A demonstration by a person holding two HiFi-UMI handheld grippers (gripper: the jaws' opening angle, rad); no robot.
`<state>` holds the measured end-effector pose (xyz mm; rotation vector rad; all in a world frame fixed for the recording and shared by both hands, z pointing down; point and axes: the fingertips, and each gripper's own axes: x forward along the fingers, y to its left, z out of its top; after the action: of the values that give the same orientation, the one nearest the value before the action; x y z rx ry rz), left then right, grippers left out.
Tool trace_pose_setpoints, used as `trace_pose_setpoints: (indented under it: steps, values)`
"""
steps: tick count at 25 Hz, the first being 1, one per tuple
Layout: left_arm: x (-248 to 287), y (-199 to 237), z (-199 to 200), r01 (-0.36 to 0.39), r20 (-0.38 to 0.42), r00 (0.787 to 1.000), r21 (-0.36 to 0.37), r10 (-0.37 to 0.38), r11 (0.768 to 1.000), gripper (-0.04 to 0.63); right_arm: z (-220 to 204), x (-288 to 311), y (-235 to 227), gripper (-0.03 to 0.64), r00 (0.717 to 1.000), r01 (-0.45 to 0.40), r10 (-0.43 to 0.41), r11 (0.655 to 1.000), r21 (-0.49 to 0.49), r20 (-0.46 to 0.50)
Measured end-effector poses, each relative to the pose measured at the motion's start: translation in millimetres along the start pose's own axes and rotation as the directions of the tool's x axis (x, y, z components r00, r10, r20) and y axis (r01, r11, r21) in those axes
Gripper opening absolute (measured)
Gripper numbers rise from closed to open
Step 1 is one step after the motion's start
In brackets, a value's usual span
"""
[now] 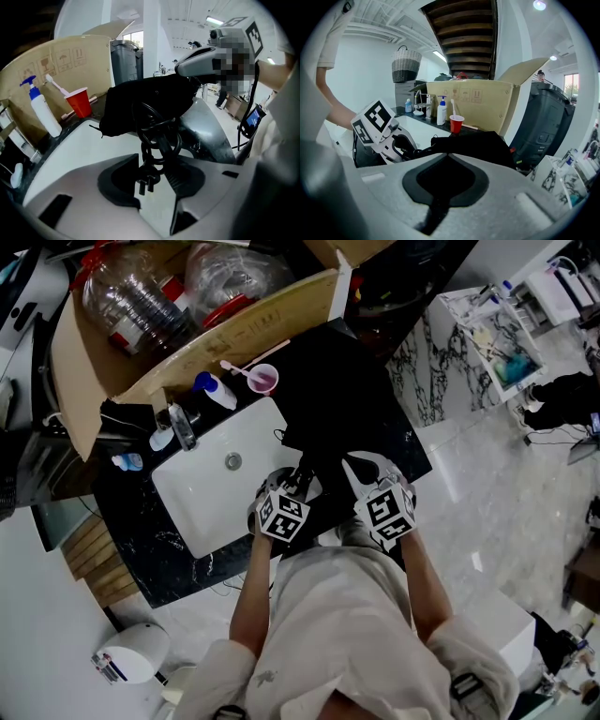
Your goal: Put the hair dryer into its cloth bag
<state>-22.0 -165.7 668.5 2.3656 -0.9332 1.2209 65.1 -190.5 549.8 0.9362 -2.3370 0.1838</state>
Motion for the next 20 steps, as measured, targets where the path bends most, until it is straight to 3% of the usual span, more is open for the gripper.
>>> trace_pose_setpoints:
  steps: [20]
  values:
    - [-4,1,46,-0.011,0.106,0.994,-0.088,0.021,0.996,0.161,5,-4,11,0.008,0.999,-0.044,0.045,0.999,-0.029,0.022]
